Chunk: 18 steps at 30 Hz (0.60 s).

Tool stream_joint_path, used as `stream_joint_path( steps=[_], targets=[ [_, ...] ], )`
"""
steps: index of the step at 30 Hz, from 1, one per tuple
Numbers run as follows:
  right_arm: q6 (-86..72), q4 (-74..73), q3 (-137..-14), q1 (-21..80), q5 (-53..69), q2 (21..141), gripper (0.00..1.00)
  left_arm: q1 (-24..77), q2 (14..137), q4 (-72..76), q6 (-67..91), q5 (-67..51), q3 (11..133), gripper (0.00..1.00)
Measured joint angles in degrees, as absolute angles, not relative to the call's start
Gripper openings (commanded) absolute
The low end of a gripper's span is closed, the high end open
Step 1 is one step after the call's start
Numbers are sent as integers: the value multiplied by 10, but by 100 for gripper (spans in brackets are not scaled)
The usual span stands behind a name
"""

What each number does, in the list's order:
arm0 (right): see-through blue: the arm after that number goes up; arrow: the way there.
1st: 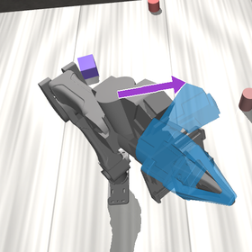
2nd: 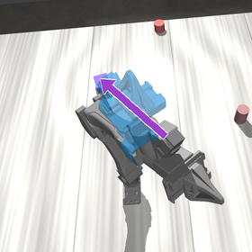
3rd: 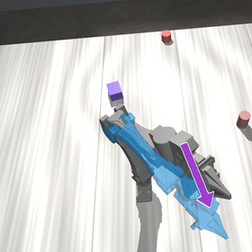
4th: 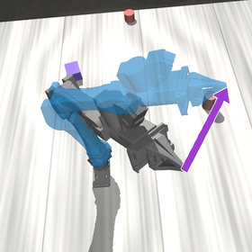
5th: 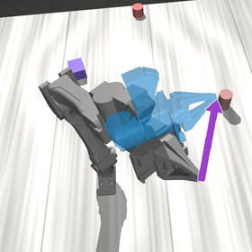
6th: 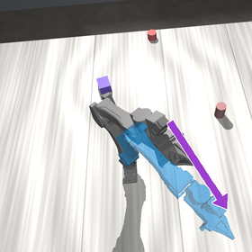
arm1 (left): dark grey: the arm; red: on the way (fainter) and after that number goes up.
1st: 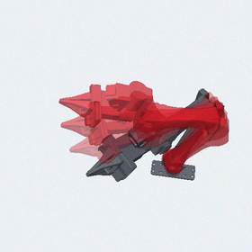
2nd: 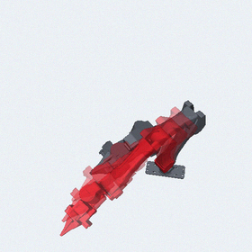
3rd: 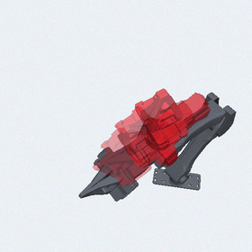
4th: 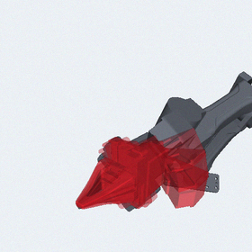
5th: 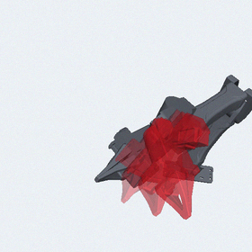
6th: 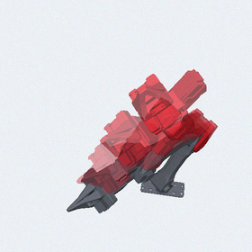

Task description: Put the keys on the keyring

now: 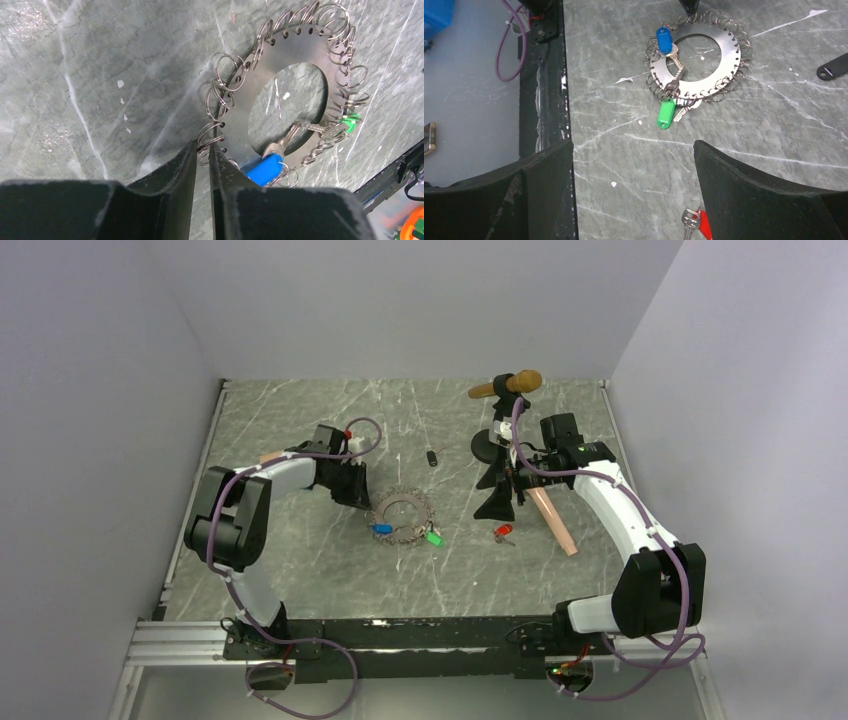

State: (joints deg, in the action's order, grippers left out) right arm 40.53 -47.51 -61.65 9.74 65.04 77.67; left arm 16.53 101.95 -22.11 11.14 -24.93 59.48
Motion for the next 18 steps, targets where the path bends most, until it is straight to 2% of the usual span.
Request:
stream_joint_path(
  steps=[4, 8, 10, 18],
  targets=[
    [406, -475, -616, 97, 650, 777, 95, 165, 1020, -224, 110, -249, 595, 19],
    [406, -475, -616, 97, 650, 777, 95, 165, 1020, -225, 108, -249, 595, 9],
    [408, -475, -616, 97, 650, 777, 95, 165, 1018, -226, 106, -250, 595, 0],
    [408, -476, -616, 97, 650, 777, 95, 166, 971, -229, 102, -247, 579, 0]
  ],
)
